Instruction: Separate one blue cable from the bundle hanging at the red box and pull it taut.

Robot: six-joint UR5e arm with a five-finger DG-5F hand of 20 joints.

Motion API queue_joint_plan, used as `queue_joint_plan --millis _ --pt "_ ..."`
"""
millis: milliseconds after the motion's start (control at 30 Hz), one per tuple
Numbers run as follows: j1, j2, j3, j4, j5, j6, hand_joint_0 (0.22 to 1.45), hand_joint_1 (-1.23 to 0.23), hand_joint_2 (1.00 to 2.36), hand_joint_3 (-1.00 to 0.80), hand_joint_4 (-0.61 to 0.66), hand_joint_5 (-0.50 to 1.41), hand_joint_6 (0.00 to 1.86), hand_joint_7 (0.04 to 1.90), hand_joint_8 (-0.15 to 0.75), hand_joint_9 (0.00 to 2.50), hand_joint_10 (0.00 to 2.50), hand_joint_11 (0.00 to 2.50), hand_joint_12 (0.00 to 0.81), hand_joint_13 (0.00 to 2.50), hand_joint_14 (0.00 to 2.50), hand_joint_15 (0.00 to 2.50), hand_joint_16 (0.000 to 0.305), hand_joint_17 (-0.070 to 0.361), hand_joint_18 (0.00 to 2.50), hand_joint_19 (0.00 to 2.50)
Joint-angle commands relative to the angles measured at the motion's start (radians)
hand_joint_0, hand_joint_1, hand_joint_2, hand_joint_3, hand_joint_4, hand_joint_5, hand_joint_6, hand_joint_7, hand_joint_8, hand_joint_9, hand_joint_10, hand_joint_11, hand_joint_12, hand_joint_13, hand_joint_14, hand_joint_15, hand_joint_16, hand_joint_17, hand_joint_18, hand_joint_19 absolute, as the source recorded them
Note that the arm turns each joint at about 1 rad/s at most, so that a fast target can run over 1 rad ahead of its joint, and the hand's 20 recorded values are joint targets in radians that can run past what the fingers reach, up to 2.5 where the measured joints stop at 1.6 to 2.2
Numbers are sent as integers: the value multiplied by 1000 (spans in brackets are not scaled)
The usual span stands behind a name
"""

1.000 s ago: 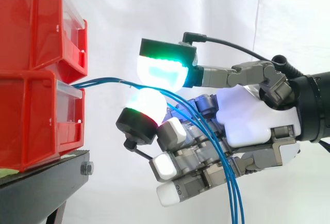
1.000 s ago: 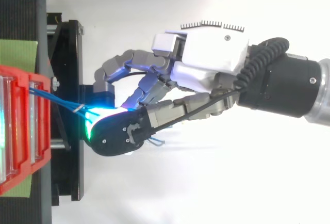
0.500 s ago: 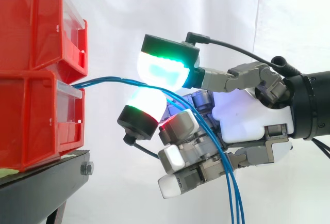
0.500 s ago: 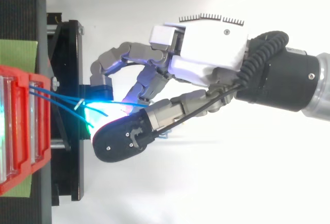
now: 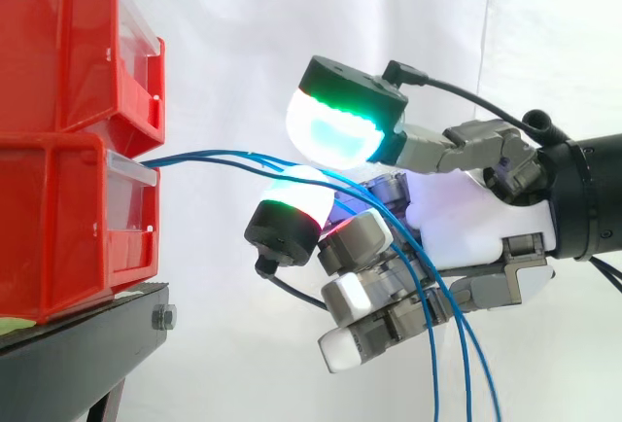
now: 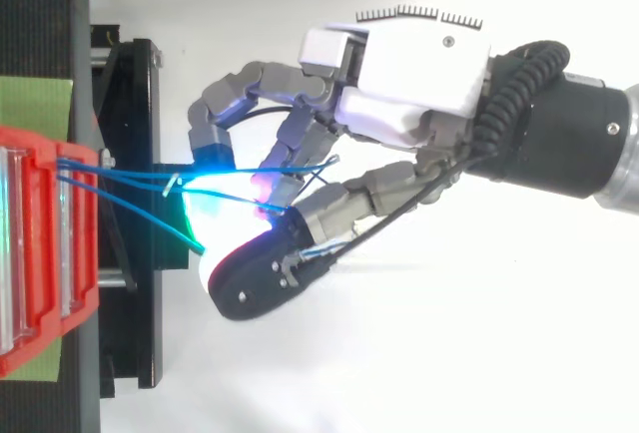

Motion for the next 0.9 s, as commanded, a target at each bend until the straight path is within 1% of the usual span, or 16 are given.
queue_joint_plan --millis 0,67,100,167,233,300,367,500,533,567,667,767,833,867 --pt "-1 11 0 -19 0 -3 470 -653 1000 -500 166 -140 879 1137 418 1208 18 1128 398 1086 20 642 50 113 958 539" --pt "-4 17 0 -31 -1 -4 489 -570 1000 -500 161 -141 876 1133 407 1208 19 1125 392 1084 22 645 49 110 952 554" --pt "-4 22 0 -39 -1 -6 510 -505 1000 -500 157 -143 873 1136 400 1206 20 1112 387 1078 23 642 48 107 943 562" --pt "-6 22 0 -43 -1 -8 545 -419 1000 -500 145 -147 867 1137 388 1203 21 1112 380 1070 24 649 46 103 921 578" --pt "-7 20 0 -47 -1 -8 601 -396 1000 -500 140 -150 862 1166 382 1196 22 1114 374 1069 24 657 44 99 905 600" --pt "-7 22 0 -47 -1 -8 633 -437 1000 -500 131 -150 863 1152 385 1200 21 1111 371 1071 22 668 44 100 906 611" --pt "-7 20 0 -47 2 -8 635 -464 1001 -490 134 -149 862 1155 392 1210 22 1116 380 1078 25 663 45 100 910 611" --pt "-7 20 0 -47 3 -9 628 -568 1012 -338 146 -150 862 1196 394 1206 21 1157 386 1080 23 681 45 102 917 616" --pt "-7 20 0 -47 3 -9 621 -619 1014 -299 158 -156 870 1187 395 1183 20 1169 385 1076 22 680 46 103 919 615" --pt "-7 20 0 -47 3 -9 620 -622 1014 -291 160 -158 871 1191 398 1181 21 1170 386 1074 24 678 46 103 920 614" --pt "-6 20 0 -47 3 -9 626 -735 1016 -230 171 -169 884 1190 397 1144 22 1167 387 1058 22 685 47 106 923 610" --pt "-6 22 0 -47 3 -8 657 -796 1017 -226 153 -176 892 1193 390 1126 19 1175 387 1042 24 680 47 106 919 594" --pt "-7 20 0 -47 3 -8 744 -871 1012 -344 84 -187 907 1240 380 1100 19 1186 372 1020 24 668 46 104 895 563" --pt "-7 20 0 -48 2 -8 760 -880 1010 -371 80 -190 914 1244 375 1105 18 1186 373 1020 25 665 46 103 886 555"
